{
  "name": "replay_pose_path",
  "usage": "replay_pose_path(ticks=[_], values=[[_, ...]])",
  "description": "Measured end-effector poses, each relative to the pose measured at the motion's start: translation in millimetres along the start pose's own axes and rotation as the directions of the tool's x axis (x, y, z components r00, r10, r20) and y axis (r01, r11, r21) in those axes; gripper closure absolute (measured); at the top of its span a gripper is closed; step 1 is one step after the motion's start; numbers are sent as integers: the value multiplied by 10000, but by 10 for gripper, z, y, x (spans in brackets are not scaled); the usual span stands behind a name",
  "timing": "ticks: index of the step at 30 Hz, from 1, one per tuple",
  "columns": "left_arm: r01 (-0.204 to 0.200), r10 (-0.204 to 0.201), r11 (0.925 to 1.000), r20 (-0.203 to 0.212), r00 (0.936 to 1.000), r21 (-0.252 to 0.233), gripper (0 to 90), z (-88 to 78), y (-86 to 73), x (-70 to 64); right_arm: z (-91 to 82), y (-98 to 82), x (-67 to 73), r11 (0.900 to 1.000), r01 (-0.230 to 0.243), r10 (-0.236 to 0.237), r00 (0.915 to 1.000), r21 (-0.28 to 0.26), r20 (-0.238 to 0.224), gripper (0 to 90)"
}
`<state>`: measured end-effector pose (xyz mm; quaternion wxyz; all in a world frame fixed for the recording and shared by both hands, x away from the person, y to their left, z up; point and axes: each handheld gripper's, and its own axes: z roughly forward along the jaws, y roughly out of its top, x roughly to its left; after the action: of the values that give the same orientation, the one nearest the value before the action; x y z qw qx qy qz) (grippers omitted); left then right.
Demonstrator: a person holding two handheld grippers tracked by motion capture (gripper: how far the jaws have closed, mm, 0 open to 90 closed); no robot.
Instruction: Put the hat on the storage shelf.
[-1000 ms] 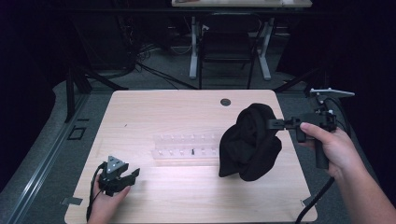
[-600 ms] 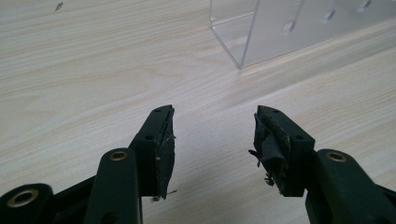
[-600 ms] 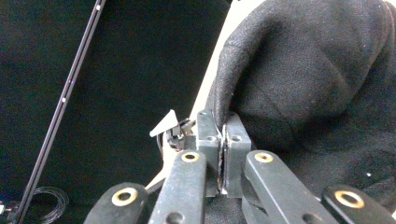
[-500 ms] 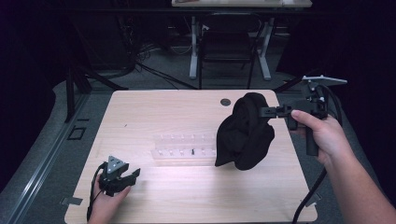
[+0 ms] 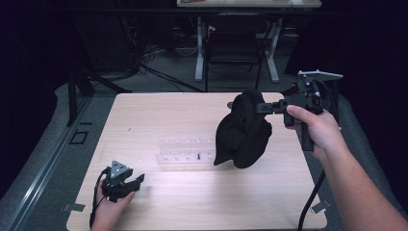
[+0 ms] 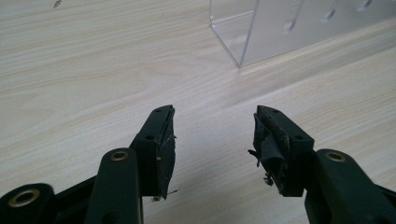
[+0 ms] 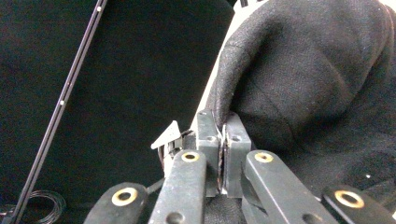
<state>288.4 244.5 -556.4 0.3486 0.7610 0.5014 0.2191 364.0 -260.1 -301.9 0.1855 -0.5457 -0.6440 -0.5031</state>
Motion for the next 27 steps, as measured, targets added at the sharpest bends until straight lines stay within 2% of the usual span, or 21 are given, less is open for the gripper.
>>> replay_pose_path(ticks=[16, 27], values=[[44, -44, 10000, -14, 10000, -58, 479, -10, 3, 16, 324, 152, 103, 9995, 268, -263, 9993, 184, -275, 883], [24, -24, 10000, -14, 10000, -94, 479, -17, 5, 33, 491, 228, 130, 9991, 332, -325, 9991, 269, -267, 883]])
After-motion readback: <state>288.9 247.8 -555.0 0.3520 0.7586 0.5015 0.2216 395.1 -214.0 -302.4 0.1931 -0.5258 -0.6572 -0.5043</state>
